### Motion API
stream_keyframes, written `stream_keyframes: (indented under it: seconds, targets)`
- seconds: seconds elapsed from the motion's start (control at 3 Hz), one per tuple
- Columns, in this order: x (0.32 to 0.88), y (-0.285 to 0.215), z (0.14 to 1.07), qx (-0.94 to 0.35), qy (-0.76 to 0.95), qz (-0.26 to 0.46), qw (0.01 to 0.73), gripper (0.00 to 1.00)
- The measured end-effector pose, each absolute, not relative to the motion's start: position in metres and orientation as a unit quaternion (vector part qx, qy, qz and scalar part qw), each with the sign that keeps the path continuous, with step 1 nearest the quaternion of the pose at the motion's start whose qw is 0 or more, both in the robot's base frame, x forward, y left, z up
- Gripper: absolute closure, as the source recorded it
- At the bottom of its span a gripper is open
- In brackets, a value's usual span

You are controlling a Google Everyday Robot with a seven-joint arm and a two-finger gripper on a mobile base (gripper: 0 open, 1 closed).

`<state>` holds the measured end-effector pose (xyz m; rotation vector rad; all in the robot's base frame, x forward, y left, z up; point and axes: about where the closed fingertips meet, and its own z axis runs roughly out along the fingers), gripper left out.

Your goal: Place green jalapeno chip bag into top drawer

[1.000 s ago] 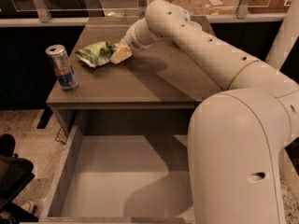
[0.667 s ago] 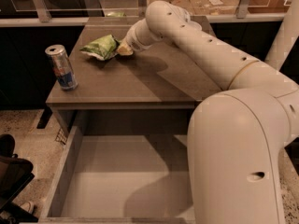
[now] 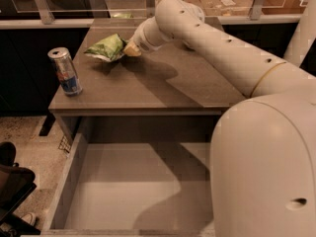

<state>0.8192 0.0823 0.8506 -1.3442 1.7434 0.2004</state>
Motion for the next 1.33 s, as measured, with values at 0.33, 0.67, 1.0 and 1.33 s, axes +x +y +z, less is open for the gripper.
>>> stream_keyframes:
  seconds: [0.33,0.67,1.0,1.33]
  targets:
    - [0.796,0.076,0.886,-0.545,0.69,0.052,0.474,1.0]
    - [0.768,0.07,0.924,-0.546,0.675,0.013,0.495,1.0]
    - [0.732,0.058,0.96,-0.538,0.668,-0.034,0.513,1.0]
    - [0.687,0.049,0.986,-0.534,0.657,-0.084,0.526,1.0]
